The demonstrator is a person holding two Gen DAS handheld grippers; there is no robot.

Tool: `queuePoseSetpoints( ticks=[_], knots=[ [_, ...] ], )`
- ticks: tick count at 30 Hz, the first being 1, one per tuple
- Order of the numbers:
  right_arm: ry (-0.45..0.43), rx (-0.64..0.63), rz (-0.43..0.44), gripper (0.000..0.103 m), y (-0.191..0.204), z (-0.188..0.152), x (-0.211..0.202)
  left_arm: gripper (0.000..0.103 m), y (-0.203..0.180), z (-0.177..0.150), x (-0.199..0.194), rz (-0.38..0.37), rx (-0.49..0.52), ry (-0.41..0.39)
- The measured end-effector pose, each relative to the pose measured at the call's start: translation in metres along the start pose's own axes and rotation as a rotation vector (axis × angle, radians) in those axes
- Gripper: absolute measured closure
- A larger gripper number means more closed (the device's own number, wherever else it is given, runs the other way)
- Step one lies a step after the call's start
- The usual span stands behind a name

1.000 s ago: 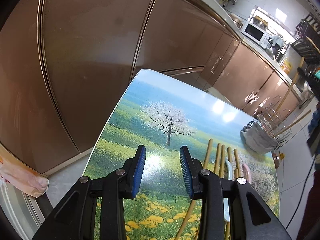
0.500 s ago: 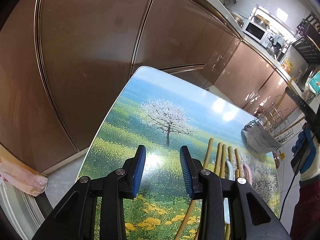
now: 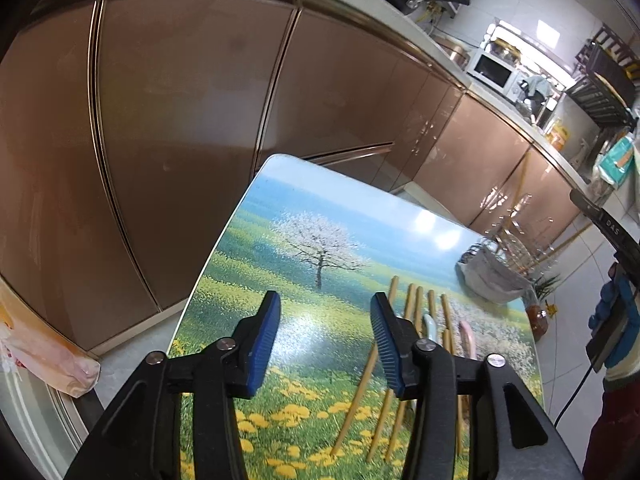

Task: Organize utensils
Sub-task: 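Carry the chopstick in the right tool into the wire holder and open, then move both open tools back down over the remaining chopsticks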

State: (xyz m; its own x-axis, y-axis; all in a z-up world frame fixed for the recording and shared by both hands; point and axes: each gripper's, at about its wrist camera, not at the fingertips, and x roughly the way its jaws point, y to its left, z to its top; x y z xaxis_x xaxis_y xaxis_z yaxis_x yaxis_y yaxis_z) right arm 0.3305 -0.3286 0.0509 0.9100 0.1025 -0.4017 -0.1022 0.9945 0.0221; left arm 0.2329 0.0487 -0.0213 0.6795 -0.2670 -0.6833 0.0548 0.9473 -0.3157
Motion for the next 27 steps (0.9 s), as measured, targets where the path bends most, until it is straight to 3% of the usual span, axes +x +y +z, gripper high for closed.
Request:
queuePoseSetpoints(
  ticks=[4,12,19,27],
  knots=[
    [0.010,0.011,0.012,0.080,0.001,-0.004,-0.045,0.047,-0.009,-0.004,-0.022,-0.016,0.028,-0.017],
    [0.048,0.050,0.007,0.067,0.005,-0.038,-0.134,0.037,-0.022,-0.019,-0.061,-0.038,0.076,-0.058],
    [0.089,0.092,-0.002,0.066,0.009,-0.073,-0.188,0.037,-0.032,-0.035,-0.089,-0.041,0.128,-0.082],
    [0.091,0.099,-0.002,0.066,0.016,-0.088,-0.228,0.037,-0.042,-0.043,-0.112,-0.058,0.171,-0.105]
  ],
)
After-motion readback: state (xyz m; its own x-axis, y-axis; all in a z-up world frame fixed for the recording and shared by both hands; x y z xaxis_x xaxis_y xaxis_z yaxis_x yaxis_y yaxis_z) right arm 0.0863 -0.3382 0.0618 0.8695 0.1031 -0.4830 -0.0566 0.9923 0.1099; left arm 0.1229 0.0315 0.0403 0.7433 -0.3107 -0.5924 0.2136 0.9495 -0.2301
